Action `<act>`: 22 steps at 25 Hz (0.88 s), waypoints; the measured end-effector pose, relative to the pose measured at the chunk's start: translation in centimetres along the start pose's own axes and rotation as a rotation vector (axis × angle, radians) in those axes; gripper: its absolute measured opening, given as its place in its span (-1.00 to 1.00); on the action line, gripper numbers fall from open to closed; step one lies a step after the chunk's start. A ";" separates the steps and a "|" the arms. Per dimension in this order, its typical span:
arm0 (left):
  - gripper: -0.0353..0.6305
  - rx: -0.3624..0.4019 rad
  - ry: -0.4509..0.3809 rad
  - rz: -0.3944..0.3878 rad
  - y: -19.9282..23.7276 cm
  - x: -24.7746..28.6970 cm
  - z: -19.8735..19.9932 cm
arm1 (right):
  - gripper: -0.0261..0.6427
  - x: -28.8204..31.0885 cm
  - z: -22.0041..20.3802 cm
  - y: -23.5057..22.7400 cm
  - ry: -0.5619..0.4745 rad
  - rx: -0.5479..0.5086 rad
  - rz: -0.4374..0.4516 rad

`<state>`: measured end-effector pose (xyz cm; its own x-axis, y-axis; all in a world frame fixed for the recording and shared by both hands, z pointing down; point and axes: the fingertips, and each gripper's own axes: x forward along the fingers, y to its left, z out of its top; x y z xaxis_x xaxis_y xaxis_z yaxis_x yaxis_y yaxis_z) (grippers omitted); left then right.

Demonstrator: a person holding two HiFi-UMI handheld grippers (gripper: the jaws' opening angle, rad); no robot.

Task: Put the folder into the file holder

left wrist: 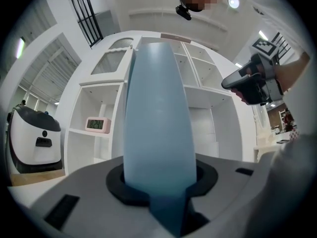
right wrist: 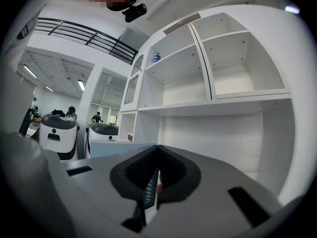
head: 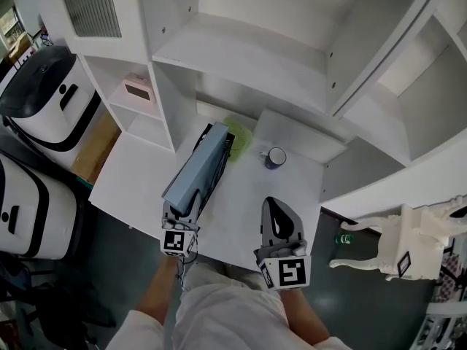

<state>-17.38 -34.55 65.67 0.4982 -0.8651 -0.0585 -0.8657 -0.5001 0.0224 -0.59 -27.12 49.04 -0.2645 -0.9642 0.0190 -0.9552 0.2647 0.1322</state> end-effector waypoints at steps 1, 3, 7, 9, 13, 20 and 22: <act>-0.46 -0.005 0.000 -0.002 0.0 0.0 -0.3 | -0.94 -0.1 -0.1 -0.1 0.001 -0.002 -0.003; -0.46 -0.005 0.005 0.000 0.0 -0.1 -0.9 | -0.94 -0.2 -0.4 -0.2 0.003 -0.003 -0.005; -0.44 0.010 0.027 -0.007 0.0 -0.3 -1.9 | -0.94 0.0 -0.9 -0.5 0.005 0.003 -0.007; -0.38 0.019 0.019 -0.016 -0.1 -0.1 -1.4 | -0.94 0.2 -1.1 -0.4 0.004 0.005 -0.004; -0.09 0.034 0.051 -0.044 -0.6 0.0 -1.7 | -0.94 0.5 -1.1 -0.3 0.003 0.012 0.006; 0.43 0.041 0.088 -0.071 -1.1 0.0 -1.6 | -0.94 0.8 -0.4 -0.4 0.001 0.017 0.027; 0.51 0.052 0.095 -0.065 -1.0 -0.1 -1.5 | -0.94 0.8 -0.4 -0.5 0.002 0.020 0.032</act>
<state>-16.45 -34.01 67.12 0.5539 -0.8317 0.0372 -0.8313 -0.5550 -0.0306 -0.30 -28.06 49.34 -0.2945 -0.9553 0.0248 -0.9489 0.2954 0.1114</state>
